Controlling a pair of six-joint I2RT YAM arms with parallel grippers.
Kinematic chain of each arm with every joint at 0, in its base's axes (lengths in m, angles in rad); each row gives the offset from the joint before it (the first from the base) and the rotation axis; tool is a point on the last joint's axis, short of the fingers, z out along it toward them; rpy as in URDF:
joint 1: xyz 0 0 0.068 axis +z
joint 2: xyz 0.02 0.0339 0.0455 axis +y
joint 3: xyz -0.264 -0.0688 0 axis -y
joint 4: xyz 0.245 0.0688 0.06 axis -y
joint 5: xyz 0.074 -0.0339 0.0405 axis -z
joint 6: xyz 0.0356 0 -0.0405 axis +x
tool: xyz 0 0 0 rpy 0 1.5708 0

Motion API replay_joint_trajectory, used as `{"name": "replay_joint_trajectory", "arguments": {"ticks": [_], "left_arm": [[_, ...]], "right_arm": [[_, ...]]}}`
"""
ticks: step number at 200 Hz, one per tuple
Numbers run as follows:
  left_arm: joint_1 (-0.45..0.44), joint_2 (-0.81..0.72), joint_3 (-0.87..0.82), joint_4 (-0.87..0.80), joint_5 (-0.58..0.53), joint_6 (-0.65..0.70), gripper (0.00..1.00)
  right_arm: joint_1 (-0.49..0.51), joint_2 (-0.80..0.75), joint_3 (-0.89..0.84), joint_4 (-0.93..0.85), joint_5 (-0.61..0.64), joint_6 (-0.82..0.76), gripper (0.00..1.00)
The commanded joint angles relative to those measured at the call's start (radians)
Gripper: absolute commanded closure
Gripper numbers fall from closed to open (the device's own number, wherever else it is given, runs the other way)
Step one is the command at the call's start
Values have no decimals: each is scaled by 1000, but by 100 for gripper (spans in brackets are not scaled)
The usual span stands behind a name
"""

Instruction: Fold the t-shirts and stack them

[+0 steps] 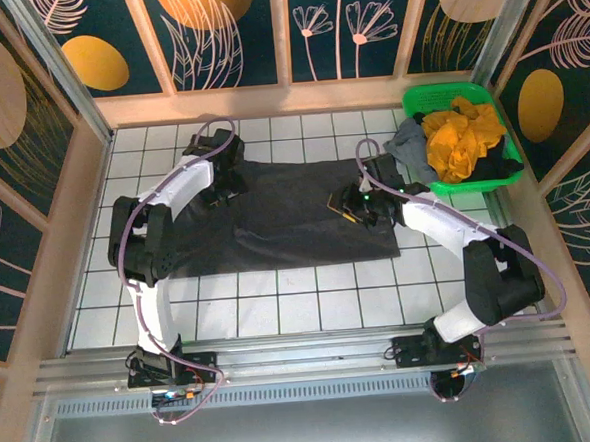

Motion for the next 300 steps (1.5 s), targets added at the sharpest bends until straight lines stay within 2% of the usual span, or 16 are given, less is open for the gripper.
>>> {"name": "replay_joint_trajectory", "arguments": {"ticks": [1,30,47,74,101,125,174,198,232,257,279,300], "left_arm": [[24,-161,-68,-31,-81,-8,38],[167,-368,-412,143,112,-104,63],[242,-420,-563,227,186,-137,71],[338,-417,-721,307,221,-162,73],[426,-440,-832,331,145,-201,73],[507,-510,-937,351,134,-253,72],[523,-682,-1064,287,108,-353,72],[524,-777,-1124,248,99,-394,72],[527,-837,-1102,179,63,-381,72],[525,-816,-922,142,33,-300,67],[518,-711,-707,186,45,-204,63],[468,-495,-454,196,88,-94,60]], "right_arm": [[-48,-56,-60,-44,70,8,52],[-117,-82,-145,-50,102,-5,55],[-140,-62,-160,-72,138,-27,59],[-162,1,-156,-99,181,-56,61],[-167,62,-166,-143,228,-48,63],[-168,111,-187,-218,269,-28,65],[-150,17,-292,-332,313,4,66],[-148,-75,-353,-379,267,19,66],[-142,-202,-375,-433,193,41,66],[-143,-256,-257,-415,207,21,64],[-143,-197,-109,-341,216,-31,59],[-143,-65,51,-306,226,-79,58]]}}
